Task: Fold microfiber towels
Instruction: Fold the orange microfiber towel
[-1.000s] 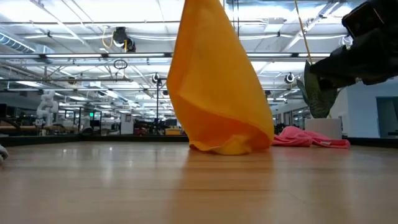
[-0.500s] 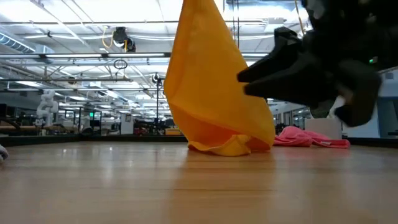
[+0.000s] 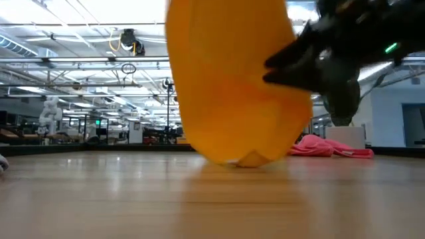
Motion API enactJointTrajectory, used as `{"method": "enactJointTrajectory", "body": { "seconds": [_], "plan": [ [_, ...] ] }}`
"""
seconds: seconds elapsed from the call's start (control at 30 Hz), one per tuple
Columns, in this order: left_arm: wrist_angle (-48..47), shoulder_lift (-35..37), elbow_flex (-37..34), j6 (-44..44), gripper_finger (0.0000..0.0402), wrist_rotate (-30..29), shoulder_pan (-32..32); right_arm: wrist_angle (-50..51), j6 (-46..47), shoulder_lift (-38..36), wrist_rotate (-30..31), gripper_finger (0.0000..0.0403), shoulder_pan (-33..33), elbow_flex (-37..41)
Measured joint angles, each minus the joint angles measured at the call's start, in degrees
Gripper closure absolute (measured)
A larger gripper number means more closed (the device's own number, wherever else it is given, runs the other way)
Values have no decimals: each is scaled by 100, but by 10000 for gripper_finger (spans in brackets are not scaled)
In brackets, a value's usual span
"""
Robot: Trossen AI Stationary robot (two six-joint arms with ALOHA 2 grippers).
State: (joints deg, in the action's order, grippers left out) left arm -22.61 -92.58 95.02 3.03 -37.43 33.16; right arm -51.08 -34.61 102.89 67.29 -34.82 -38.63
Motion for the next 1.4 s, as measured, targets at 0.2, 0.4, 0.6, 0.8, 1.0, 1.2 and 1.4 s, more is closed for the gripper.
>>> {"method": "enactJointTrajectory", "body": {
  "seconds": [0.2,0.4,0.6,0.8,1.0,1.2,1.4],
  "plan": [
    [1087,0,0,-901,384,340,488,-12,-130,-765,-653,252,-999,0],
    [461,0,0,-1258,394,-1080,107,201,283,-1352,-1353,252,-1487,0],
    [-1966,0,-2,549,388,-1902,-866,796,736,-1451,-1336,252,-1444,252],
    [-2697,-101,-728,1895,391,-1560,-1634,808,1494,-1451,-1341,252,-1042,979],
    [-2022,-95,-1868,2160,391,-859,-1951,845,2556,-1444,-1994,252,-422,1283],
    [-1960,-85,-2424,2597,386,-853,-1931,1058,3059,-1022,-3254,252,264,863],
    [-1962,-81,-2556,2905,381,-861,-1756,1257,3374,-188,-3590,252,821,59]
  ]
}}
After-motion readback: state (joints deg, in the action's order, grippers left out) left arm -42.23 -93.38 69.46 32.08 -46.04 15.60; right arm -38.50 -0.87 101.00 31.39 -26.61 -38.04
